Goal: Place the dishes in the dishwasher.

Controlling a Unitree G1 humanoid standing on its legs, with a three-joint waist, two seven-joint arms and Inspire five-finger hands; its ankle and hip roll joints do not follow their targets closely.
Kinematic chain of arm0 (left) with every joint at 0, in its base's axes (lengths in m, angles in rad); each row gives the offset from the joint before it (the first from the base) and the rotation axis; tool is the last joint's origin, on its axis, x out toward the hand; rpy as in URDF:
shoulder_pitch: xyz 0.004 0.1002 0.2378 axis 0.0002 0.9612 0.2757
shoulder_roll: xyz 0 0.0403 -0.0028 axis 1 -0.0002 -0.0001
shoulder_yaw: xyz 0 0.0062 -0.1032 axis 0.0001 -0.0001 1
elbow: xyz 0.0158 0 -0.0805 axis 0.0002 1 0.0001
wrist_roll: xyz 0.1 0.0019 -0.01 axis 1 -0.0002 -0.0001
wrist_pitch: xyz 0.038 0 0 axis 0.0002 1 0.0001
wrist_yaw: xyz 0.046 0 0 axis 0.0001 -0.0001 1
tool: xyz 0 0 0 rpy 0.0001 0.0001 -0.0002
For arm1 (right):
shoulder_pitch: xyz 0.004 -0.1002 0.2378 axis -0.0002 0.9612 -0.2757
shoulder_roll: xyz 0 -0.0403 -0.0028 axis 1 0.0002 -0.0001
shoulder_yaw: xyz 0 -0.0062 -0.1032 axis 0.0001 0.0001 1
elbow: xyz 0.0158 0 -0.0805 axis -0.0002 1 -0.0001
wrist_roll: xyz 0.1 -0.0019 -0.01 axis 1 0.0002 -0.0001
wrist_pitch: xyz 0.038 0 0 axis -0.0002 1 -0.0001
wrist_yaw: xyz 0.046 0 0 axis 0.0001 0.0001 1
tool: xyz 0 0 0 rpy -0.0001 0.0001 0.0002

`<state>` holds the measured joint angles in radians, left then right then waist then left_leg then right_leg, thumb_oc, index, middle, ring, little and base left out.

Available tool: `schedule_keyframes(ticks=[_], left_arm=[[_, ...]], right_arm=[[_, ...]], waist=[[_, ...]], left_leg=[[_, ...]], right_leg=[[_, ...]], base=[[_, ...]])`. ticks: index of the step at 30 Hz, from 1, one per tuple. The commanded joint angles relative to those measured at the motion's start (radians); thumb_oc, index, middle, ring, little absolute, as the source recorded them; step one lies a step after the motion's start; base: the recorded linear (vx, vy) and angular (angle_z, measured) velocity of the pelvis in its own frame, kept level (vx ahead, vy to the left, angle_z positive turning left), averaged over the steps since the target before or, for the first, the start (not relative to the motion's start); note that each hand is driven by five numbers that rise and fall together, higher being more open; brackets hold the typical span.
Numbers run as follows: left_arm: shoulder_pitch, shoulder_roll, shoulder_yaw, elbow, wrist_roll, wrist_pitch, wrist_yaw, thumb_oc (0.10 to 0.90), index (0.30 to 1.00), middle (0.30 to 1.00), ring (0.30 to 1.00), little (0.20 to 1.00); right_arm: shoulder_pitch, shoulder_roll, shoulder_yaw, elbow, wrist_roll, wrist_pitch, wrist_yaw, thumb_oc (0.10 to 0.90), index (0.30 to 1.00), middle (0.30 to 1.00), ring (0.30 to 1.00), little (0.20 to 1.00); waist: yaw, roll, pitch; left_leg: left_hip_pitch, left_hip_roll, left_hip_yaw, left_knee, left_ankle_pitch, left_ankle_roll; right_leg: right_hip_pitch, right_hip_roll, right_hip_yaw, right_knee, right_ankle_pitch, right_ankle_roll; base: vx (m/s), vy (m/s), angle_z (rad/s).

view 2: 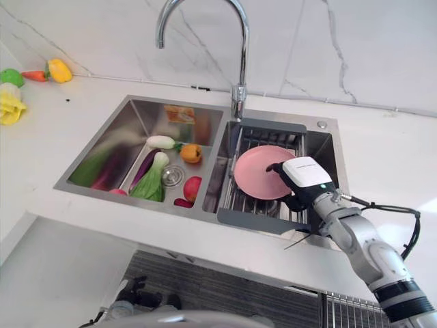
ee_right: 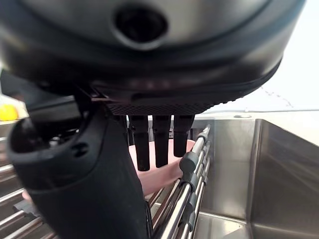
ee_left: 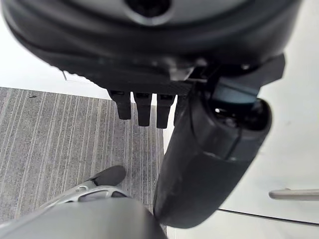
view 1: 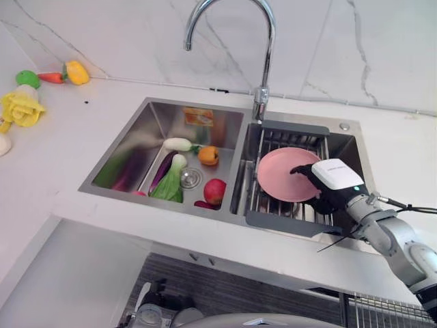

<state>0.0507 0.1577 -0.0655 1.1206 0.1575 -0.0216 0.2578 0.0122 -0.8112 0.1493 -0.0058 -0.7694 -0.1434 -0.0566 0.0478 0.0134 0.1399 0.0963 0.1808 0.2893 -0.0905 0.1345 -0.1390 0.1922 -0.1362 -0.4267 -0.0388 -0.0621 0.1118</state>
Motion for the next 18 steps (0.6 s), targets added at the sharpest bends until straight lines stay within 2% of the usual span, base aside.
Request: schedule_keyframes(ticks=[1,6,13,14,15,16,17,18], left_arm=[[0.01,0.017,-0.048,0.09,0.021,0.02,0.024,0.8,0.9,0.9,0.9,0.9],[0.008,0.01,-0.063,0.084,0.028,0.012,0.047,0.8,0.9,0.9,0.9,0.9],[0.002,0.006,-0.083,0.073,0.04,0.011,0.078,0.8,0.9,0.9,0.9,0.9],[0.0,0.005,-0.083,0.07,0.035,0.008,0.082,0.8,0.9,0.9,0.9,0.9],[-0.004,0.001,-0.067,0.059,0.008,-0.003,0.097,0.8,0.9,0.9,0.9,0.9],[-0.004,0.001,-0.067,0.059,0.008,-0.003,0.097,0.8,0.9,0.9,0.9,0.9],[-0.013,0.0,-0.062,0.06,-0.01,-0.009,0.101,0.8,0.9,0.9,0.9,0.9],[-0.013,0.0,-0.062,0.06,-0.01,-0.009,0.101,0.8,0.9,0.9,0.9,0.9]], right_arm=[[-0.08,-0.02,-0.05,-0.1,-0.082,0.016,-0.154,0.4,0.3,0.3,0.3,0.3],[-0.054,0.022,-0.088,-0.108,-0.18,0.055,-0.298,0.4,0.3,0.3,0.3,0.3],[-0.017,0.076,-0.174,-0.187,-0.19,0.082,-0.431,0.4,0.3,0.3,0.3,0.3],[-0.01,0.075,-0.2,-0.207,-0.191,0.086,-0.451,0.4,0.3,0.3,0.3,0.3],[-0.003,0.077,-0.25,-0.268,-0.174,0.082,-0.472,0.4,0.3,0.3,0.3,0.3],[-0.003,0.077,-0.25,-0.268,-0.174,0.082,-0.472,0.4,0.3,0.3,0.3,0.3],[0.001,0.076,-0.273,-0.28,-0.164,0.081,-0.484,0.4,0.3,0.3,0.3,0.3],[0.001,0.076,-0.273,-0.28,-0.164,0.081,-0.484,0.4,0.3,0.3,0.3,0.3]], waist=[[0.024,-0.011,-0.016],[0.018,-0.002,-0.01],[0.001,0.009,0.005],[-0.004,0.005,0.013],[-0.003,-0.013,0.042],[-0.003,-0.013,0.042],[0.0,-0.016,0.053],[0.0,-0.016,0.053]], left_leg=[[0.005,0.103,0.009,0.014,0.009,-0.062],[0.005,0.107,0.007,0.014,0.014,-0.064],[-0.011,0.111,0.0,0.029,0.03,-0.07],[-0.024,0.107,-0.012,0.067,0.017,-0.068],[-0.1,0.082,-0.096,0.239,-0.036,-0.074],[-0.1,0.082,-0.096,0.239,-0.036,-0.074],[-0.147,0.066,-0.151,0.295,-0.033,-0.088],[-0.147,0.066,-0.151,0.295,-0.033,-0.088]], right_leg=[[0.019,-0.091,-0.036,-0.042,0.067,0.08],[0.022,-0.087,-0.039,-0.043,0.064,0.079],[0.019,-0.076,-0.033,-0.044,0.051,0.071],[0.021,-0.076,-0.028,-0.045,0.047,0.067],[0.012,-0.088,0.011,-0.047,0.04,0.059],[0.012,-0.088,0.011,-0.047,0.04,0.059],[0.005,-0.093,0.016,-0.048,0.045,0.056],[0.005,-0.093,0.016,-0.048,0.045,0.056]], base=[[0.0,0.0,0.0],[-0.01,0.0,0.02],[-0.01,-0.007,0.03],[-0.06,-0.076,0.1],[-0.06,-0.075,0.09],[-0.09,-0.049,-0.01],[-0.05,0.009,-0.03],[-0.09,0.088,-0.23]])
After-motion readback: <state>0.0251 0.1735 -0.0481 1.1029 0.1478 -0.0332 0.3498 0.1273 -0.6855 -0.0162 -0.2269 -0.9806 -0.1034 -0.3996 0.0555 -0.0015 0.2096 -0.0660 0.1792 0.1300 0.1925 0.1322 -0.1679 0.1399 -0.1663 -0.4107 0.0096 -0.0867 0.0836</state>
